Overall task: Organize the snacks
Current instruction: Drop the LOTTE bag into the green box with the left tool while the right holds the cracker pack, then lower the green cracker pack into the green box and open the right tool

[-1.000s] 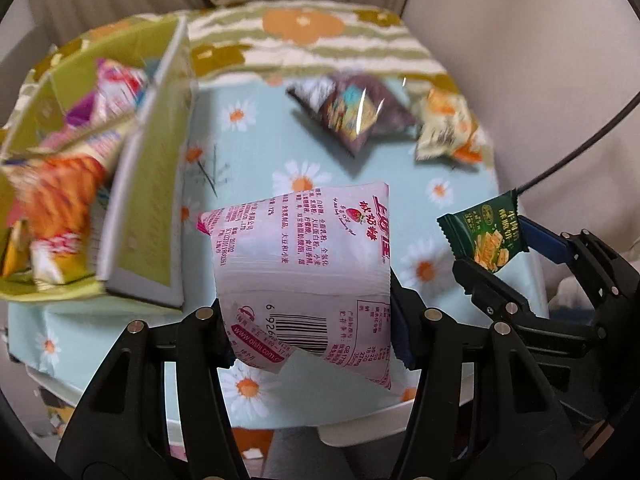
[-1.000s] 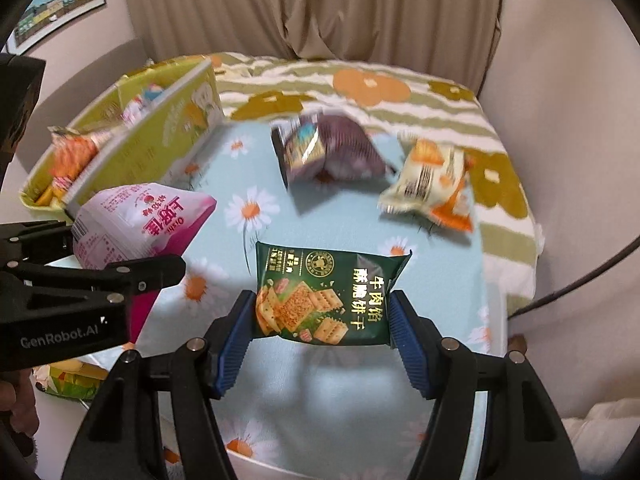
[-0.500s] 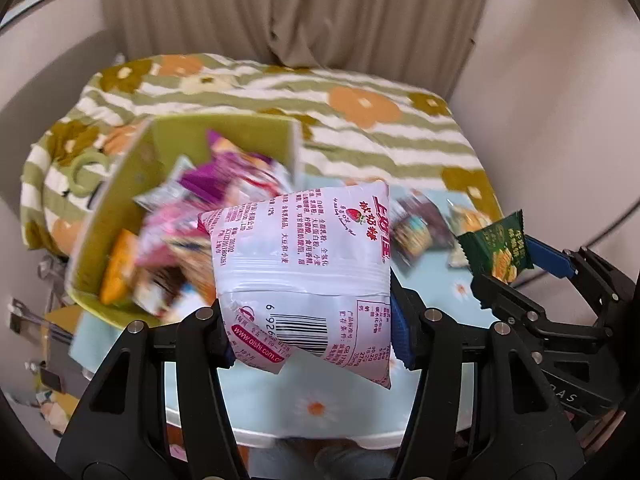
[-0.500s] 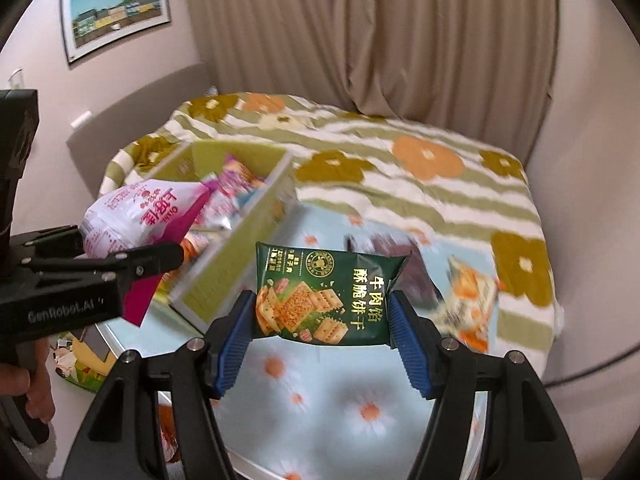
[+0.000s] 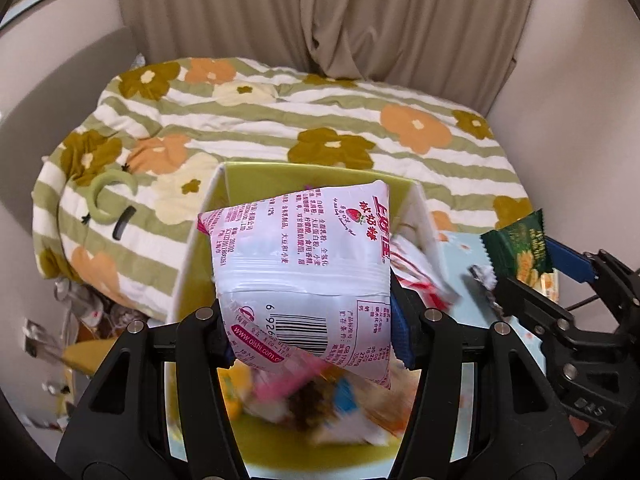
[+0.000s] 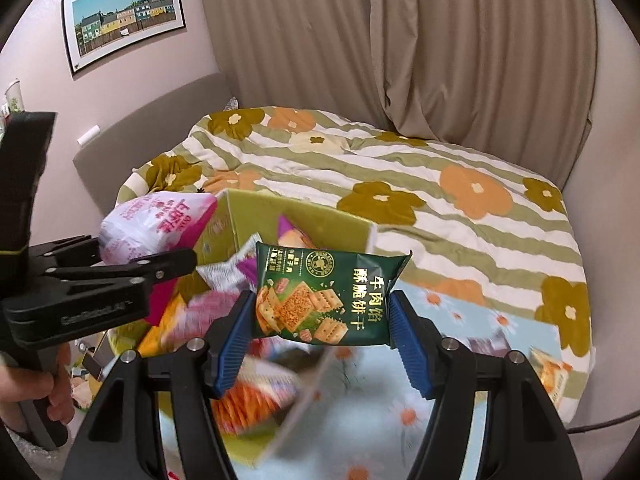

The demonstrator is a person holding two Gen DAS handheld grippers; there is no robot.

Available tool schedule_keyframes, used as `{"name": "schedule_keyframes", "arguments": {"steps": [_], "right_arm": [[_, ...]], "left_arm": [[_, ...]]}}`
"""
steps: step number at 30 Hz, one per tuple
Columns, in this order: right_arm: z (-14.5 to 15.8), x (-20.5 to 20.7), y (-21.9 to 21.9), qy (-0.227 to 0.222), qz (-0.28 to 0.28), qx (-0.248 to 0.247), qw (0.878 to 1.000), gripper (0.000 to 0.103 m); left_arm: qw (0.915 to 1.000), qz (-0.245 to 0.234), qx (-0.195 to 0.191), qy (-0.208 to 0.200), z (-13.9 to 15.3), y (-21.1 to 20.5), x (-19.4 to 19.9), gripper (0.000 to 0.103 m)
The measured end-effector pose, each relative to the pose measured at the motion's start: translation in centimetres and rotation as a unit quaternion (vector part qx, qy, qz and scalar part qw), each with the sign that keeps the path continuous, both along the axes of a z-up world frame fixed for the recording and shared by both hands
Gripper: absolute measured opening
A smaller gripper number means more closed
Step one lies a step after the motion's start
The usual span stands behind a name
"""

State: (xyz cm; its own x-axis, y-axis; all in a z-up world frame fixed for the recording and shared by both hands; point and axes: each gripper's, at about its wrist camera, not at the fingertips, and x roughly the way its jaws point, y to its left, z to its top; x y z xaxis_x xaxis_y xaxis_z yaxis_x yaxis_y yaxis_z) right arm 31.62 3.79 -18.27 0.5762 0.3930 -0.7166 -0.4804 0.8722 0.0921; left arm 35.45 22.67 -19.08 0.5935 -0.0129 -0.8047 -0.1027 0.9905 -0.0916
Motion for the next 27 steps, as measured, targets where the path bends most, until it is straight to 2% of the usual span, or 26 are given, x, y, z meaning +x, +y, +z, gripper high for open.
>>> {"name": "schedule_keyframes", "arguments": {"steps": [7,9,11,13,16,19,27], "right_arm": [[-1.1,3.3,3.9,0.020,-0.023,-0.010,0.999,0.062],[-1.6,3.8,4.3,0.025,-0.030,-0.013,0.999,0.062],[-2.0,4.3,4.6,0.031,-0.039,-0.016,0.999,0.062],[-2.4,4.6,4.8,0.037,-0.046,-0.019,0.998,0.062],[-2.7,5.0,4.8,0.046,-0.051,-0.023,0.997,0.062],[-2.8,5.1,4.9,0.050,-0.047,-0.024,0.997,0.062],[-2.4,5.5,7.2,0.062,0.011,-0.011,0.998,0.062]], "left_arm": [[0.9986,-0.026,-0.017,0.042,-4.1,3.1,5.9,0.053],[0.9977,-0.028,-0.021,0.057,-5.2,3.6,6.8,0.063],[0.9973,-0.032,-0.023,0.061,-5.9,3.9,7.3,0.091],[0.9979,-0.036,-0.013,0.053,-6.0,4.0,7.0,0.102],[0.9980,-0.039,-0.003,0.050,-6.0,4.2,6.1,0.102],[0.9980,-0.031,-0.012,0.053,-6.1,4.6,4.7,0.102],[0.9980,-0.001,-0.001,0.062,-6.1,5.5,0.1,0.102]]}}
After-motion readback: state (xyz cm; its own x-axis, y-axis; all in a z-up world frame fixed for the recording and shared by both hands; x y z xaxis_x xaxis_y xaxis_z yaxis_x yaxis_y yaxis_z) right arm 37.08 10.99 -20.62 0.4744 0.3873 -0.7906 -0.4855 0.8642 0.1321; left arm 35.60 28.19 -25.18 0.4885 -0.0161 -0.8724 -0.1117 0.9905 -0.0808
